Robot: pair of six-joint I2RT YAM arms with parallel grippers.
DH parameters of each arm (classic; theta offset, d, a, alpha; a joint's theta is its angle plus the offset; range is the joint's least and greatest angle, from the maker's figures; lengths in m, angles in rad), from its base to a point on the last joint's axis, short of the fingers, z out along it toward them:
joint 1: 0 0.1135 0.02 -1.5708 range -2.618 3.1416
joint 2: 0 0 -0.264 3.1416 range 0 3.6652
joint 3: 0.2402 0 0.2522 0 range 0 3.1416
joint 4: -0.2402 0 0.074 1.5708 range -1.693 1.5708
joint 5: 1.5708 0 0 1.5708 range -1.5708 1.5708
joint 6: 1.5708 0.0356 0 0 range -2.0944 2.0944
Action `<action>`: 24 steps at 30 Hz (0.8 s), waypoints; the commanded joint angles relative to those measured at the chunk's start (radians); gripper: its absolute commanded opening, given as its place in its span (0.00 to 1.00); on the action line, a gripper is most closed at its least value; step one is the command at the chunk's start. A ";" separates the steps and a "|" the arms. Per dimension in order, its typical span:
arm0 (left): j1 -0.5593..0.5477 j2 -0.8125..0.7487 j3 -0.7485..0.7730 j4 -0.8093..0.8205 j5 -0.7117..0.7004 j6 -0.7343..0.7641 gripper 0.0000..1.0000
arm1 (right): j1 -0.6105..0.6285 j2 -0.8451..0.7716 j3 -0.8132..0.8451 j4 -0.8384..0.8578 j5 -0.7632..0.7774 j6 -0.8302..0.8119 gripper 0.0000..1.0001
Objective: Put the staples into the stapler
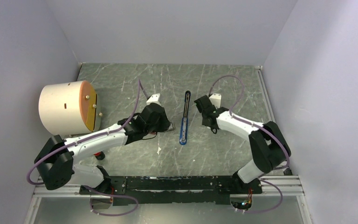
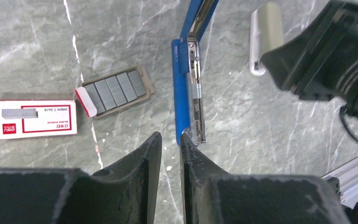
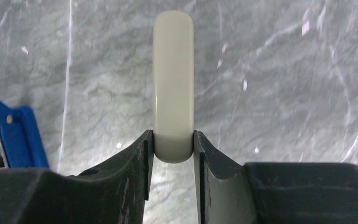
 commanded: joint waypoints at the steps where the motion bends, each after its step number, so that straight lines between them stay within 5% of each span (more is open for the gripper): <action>1: 0.020 -0.013 -0.031 0.016 0.047 0.016 0.26 | -0.078 0.096 0.083 0.035 -0.055 -0.204 0.33; 7: 0.045 -0.024 -0.073 0.056 0.112 0.014 0.27 | -0.100 0.111 0.119 0.004 -0.111 -0.226 0.42; 10: 0.058 -0.027 -0.087 0.071 0.143 0.025 0.29 | -0.108 0.064 0.122 -0.010 -0.150 -0.227 0.58; 20: 0.066 -0.115 -0.141 0.198 0.206 0.063 0.29 | -0.126 -0.118 0.163 -0.066 -0.276 -0.253 0.86; 24: 0.066 -0.176 -0.175 0.218 0.156 0.050 0.32 | -0.125 -0.200 0.160 -0.053 -0.344 -0.297 0.89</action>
